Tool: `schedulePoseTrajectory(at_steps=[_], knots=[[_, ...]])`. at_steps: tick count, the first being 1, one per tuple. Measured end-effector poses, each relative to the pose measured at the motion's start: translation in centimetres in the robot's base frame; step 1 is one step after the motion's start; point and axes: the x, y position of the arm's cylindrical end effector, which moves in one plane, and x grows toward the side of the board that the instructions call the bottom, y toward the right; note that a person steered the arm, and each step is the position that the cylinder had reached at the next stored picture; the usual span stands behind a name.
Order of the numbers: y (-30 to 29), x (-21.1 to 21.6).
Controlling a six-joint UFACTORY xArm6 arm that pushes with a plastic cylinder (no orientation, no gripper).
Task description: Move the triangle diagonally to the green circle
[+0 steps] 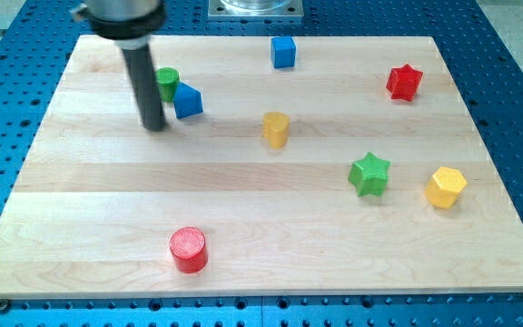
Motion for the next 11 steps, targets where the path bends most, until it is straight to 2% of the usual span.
schedulePoseTrajectory(at_steps=[1, 2, 3, 4, 5, 6, 8, 9, 10, 11], knots=[[1.7, -2.0], [6.3, -2.6], [5.3, -2.6], [4.8, -0.2], [9.9, -0.1], [13.2, -3.0], [10.2, -2.7], [11.9, -8.1], [7.3, -8.9], [6.3, -10.0]])
